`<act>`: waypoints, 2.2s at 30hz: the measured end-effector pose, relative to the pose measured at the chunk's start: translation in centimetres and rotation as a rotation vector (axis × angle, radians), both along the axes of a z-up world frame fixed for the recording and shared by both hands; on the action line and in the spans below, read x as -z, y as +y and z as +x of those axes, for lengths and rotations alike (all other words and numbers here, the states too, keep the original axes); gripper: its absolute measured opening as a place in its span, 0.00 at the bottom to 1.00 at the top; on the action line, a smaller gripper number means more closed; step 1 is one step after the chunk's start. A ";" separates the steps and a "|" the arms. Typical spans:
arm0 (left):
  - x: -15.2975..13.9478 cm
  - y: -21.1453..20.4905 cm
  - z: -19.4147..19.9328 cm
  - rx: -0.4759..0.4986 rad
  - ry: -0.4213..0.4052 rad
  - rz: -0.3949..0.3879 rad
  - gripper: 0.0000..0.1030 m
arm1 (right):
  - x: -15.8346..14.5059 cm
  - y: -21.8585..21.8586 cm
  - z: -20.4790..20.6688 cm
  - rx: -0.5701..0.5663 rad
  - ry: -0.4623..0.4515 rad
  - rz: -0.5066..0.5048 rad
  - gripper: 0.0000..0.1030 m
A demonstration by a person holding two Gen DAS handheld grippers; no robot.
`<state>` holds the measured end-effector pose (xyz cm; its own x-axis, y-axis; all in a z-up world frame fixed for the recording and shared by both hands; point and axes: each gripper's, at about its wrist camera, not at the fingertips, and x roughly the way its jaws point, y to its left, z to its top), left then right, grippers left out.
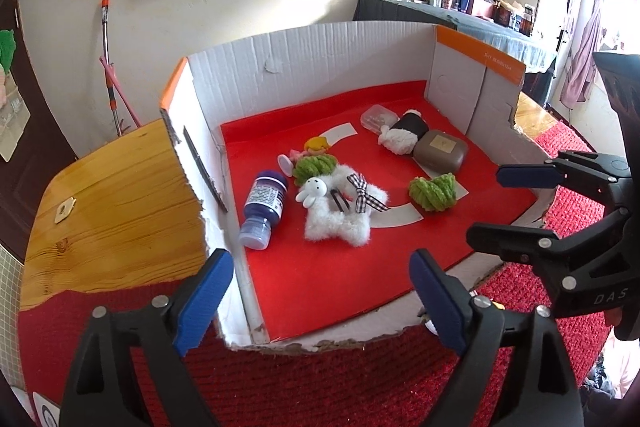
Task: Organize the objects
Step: 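Withdraw both open tools up and out of the cardboard box, then reach the left tool to the clear lid while the right reaches the yellow cap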
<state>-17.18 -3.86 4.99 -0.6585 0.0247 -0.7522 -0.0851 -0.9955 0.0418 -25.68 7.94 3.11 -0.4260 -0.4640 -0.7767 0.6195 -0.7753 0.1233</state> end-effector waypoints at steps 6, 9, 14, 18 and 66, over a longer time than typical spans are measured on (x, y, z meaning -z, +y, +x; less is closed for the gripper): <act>-0.6 0.2 1.0 0.005 0.035 -0.020 0.93 | -0.7 0.3 0.9 0.006 0.042 -0.002 0.82; -0.8 0.3 1.5 0.009 0.047 -0.031 0.95 | -1.0 0.5 1.4 0.006 0.058 0.000 0.82; -0.9 0.3 2.3 0.014 0.059 -0.041 0.97 | -1.4 0.9 2.3 0.010 0.083 0.003 0.86; -0.9 0.2 3.0 0.014 0.061 -0.045 0.97 | -1.5 1.3 3.2 0.009 0.086 -0.003 0.86; 3.4 5.1 4.7 0.218 -0.054 -0.020 0.53 | 2.8 2.2 4.4 0.016 0.006 0.005 0.58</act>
<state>-12.51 1.20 1.62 -0.5978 0.1467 -0.7881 -0.3007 -0.9524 0.0508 -21.24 10.16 0.29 -0.4383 -0.4533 -0.7762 0.6076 -0.7857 0.1157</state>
